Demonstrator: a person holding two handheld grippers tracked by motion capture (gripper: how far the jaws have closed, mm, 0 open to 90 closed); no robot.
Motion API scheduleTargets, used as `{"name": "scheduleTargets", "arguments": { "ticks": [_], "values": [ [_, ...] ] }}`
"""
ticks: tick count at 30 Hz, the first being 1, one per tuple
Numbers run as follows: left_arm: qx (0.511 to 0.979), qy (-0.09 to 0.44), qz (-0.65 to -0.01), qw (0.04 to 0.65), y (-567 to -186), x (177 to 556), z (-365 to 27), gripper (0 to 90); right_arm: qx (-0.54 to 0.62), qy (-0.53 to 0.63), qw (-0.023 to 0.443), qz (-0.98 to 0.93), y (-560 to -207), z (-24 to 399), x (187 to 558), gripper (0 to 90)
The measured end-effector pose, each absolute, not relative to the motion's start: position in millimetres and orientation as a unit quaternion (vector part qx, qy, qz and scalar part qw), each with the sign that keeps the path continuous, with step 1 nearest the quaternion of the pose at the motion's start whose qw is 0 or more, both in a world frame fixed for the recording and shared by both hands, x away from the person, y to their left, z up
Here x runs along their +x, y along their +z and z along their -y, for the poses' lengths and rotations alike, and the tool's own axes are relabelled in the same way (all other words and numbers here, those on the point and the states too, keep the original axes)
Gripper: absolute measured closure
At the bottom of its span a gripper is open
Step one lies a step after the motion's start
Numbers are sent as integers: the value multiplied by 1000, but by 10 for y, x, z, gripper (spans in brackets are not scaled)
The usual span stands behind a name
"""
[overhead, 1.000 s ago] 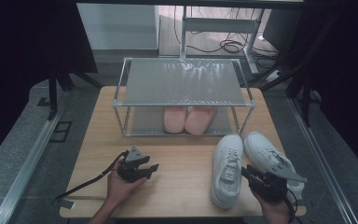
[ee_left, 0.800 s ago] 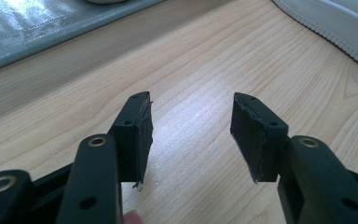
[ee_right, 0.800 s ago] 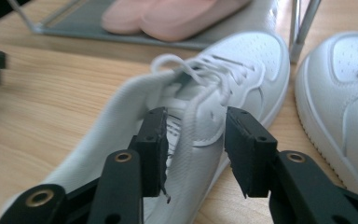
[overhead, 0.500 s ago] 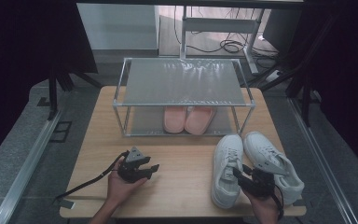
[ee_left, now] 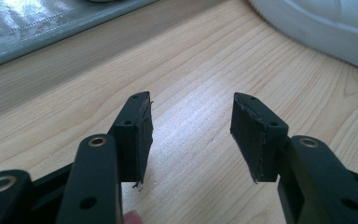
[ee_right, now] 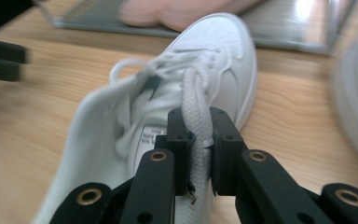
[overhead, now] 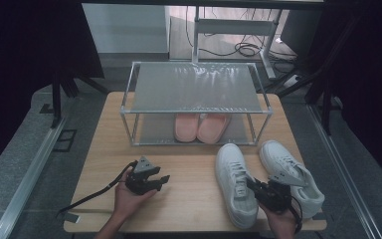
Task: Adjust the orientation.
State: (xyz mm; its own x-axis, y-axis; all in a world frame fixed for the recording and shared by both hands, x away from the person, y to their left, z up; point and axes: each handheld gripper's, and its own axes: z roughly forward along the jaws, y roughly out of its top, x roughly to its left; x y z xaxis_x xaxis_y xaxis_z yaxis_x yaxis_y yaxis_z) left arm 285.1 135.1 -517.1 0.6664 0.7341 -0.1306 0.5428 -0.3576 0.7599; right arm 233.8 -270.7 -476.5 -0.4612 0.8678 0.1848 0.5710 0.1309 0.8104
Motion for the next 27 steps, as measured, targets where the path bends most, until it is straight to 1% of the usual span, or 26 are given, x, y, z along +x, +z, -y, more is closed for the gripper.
{"name": "scheduleTargets", "arguments": {
  "ticks": [11,15,21,24,27],
  "values": [
    [816,123,-389,409,-5155,2850,-1372,492,413,469,126,-771,-4668,2354,2529,813],
    [818,121,-388,407,-5167,2850,-1365,492,393,473,97,-783,-4726,2308,2621,811],
    [818,120,-390,406,-5172,2854,-1361,492,396,465,102,-785,-4839,2370,2672,790],
    [818,119,-390,406,-5177,2854,-1355,492,389,464,109,-788,-4846,2369,2650,776],
    [817,119,-390,406,-5172,2846,-1355,492,390,465,105,-787,-4847,2376,2659,759]
  ]
}}
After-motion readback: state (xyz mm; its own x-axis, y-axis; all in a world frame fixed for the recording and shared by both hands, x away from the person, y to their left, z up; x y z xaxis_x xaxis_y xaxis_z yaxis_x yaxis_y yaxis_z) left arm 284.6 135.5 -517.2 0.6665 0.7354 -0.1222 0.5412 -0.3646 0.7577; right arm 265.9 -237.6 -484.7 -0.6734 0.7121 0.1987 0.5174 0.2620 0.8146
